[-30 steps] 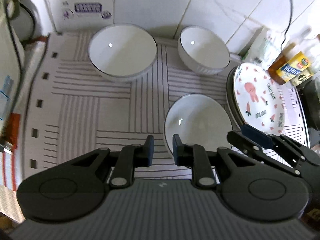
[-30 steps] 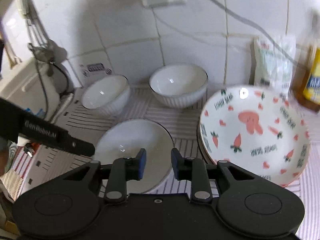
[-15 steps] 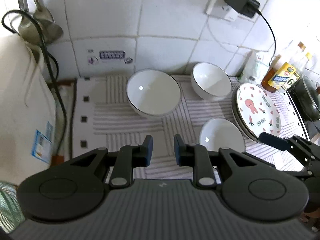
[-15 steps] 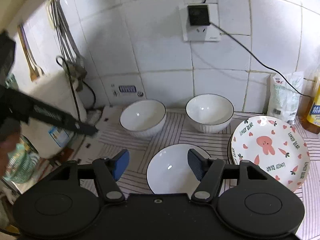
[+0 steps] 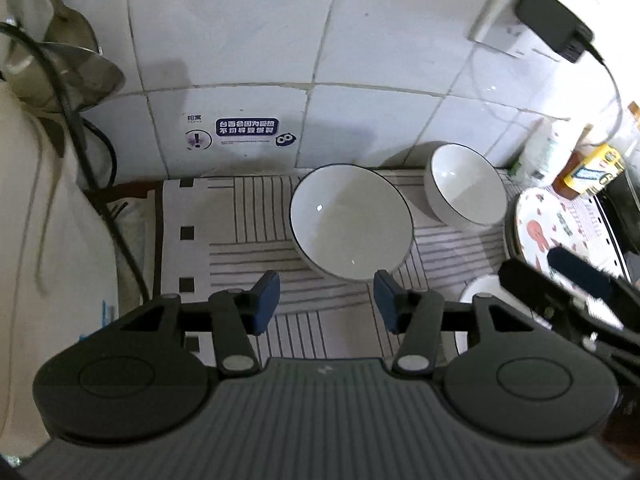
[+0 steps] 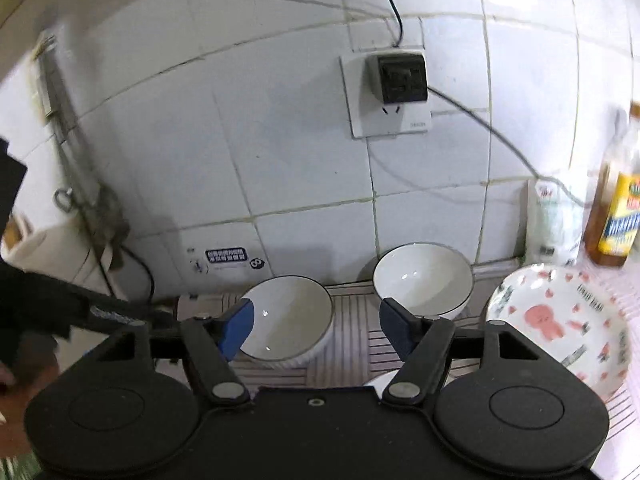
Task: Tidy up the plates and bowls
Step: 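Carry the white bowl onto the white bowl by the wall with both tools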
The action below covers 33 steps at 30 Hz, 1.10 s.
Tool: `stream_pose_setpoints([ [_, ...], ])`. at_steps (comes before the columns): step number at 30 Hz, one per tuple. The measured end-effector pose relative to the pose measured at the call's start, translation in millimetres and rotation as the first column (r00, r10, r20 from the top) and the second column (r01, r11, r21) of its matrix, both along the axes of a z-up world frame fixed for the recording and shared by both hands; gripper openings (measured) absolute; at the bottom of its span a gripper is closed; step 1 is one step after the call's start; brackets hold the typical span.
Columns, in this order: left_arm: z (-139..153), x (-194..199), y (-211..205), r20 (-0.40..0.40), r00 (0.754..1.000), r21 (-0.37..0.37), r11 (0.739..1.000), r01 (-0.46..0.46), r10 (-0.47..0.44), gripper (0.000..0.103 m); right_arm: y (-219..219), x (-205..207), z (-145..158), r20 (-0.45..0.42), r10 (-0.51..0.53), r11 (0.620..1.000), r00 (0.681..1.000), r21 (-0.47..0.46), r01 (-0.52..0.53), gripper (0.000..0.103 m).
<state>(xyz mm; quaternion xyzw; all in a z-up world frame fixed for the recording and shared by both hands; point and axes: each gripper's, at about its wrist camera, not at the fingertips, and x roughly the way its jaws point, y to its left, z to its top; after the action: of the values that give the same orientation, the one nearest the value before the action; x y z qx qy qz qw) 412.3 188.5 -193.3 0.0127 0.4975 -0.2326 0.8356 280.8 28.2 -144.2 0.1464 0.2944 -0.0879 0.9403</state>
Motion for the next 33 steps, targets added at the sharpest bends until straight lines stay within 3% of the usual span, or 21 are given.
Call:
stream_pose_setpoints([
  [6,-19.3,23.3,-11.6,-0.003,1.000,0.032,0.999,-0.013,0.013,0.052,-0.7,17.5,-24.5,-0.045,-0.020,0.999,0.999,0.041,0.022,0.074],
  [10,-33.0,39.3,-14.1,-0.018,0.999,0.030,0.998,-0.049,0.050,0.052,1.7,34.6,-36.5,-0.122,-0.034,0.999,0.992,0.029,0.038,0.074],
  [15,-47.7,55.2,-16.0,-0.033,0.998,0.046,0.997,-0.058,0.059,0.052,-0.8,53.3,-44.8,-0.149,-0.018,0.999,0.989,0.031,0.023,0.073],
  [22,-65.1,66.3,-12.6,-0.100,0.993,0.023,0.997,-0.067,0.069,0.047,-2.4,83.0,-72.3,-0.202,0.004,0.993,0.979,0.113,0.019,0.050],
  [24,-68.4,67.4,-13.1,-0.105,0.992,0.020,0.997,-0.071,0.072,0.047,-2.0,87.9,-76.2,-0.211,0.009,0.991,0.978,0.130,0.019,0.048],
  [26,-71.4,68.2,-15.0,-0.097,0.993,0.029,0.997,-0.064,0.067,0.043,-2.7,90.1,-78.4,-0.203,0.008,0.986,0.979,0.165,0.026,0.048],
  [30,-76.6,71.8,-15.5,-0.121,0.991,0.007,0.998,-0.057,0.057,0.023,-0.6,101.7,-84.6,-0.229,0.009,0.989,0.973,0.145,0.025,0.048],
  [32,-78.4,73.9,-18.1,-0.138,0.990,-0.008,0.999,-0.038,0.036,0.017,-1.3,108.1,-88.4,-0.248,0.004,0.991,0.969,0.134,0.030,0.044],
  [33,-79.6,75.5,-19.1,-0.148,0.988,-0.015,0.999,-0.034,0.032,0.014,-2.1,111.2,-90.9,-0.263,-0.007,0.991,0.965,0.129,0.042,0.036],
])
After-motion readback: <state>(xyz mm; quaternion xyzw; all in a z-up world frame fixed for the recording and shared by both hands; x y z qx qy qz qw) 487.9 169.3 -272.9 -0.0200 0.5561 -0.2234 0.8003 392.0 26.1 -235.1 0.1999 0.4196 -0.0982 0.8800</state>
